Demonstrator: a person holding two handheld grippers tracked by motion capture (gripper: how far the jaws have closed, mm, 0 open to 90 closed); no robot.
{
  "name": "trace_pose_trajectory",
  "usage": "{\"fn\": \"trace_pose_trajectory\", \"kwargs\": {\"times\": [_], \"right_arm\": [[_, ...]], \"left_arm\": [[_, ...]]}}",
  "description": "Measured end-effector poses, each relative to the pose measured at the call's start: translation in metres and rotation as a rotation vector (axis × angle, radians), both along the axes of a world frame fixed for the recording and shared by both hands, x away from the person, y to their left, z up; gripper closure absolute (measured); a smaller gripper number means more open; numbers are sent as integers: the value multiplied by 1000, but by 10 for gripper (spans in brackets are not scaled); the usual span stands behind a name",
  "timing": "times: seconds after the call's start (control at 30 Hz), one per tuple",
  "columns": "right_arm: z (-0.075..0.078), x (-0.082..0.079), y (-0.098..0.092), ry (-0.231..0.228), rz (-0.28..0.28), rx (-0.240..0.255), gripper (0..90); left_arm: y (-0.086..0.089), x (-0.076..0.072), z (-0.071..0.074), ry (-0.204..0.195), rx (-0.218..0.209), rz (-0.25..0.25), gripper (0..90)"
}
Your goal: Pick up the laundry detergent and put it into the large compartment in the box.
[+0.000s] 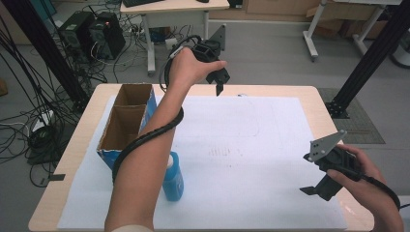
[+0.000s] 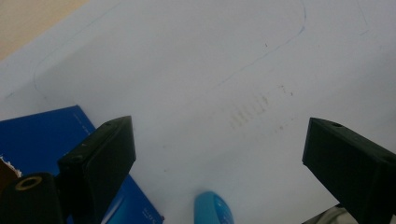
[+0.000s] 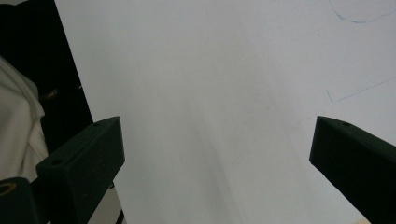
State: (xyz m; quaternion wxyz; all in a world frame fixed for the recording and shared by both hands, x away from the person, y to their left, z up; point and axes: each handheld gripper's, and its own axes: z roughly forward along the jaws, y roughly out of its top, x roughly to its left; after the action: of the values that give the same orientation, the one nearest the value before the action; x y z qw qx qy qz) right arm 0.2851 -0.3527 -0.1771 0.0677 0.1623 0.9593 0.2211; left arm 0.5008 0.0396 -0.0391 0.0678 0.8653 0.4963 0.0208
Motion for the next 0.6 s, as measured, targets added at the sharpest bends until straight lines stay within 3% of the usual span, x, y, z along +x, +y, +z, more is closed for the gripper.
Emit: {"fn": "trace_pose_trajectory", "kwargs": {"times": [0.37, 0.6], "right_arm": [[1, 0, 4, -3, 13, -3, 31], [4, -3, 11, -7, 35, -2, 31]], "left_arm": [[6, -11, 8, -4, 2, 5, 97], [18, -38, 21, -29, -24, 20, 97]]}}
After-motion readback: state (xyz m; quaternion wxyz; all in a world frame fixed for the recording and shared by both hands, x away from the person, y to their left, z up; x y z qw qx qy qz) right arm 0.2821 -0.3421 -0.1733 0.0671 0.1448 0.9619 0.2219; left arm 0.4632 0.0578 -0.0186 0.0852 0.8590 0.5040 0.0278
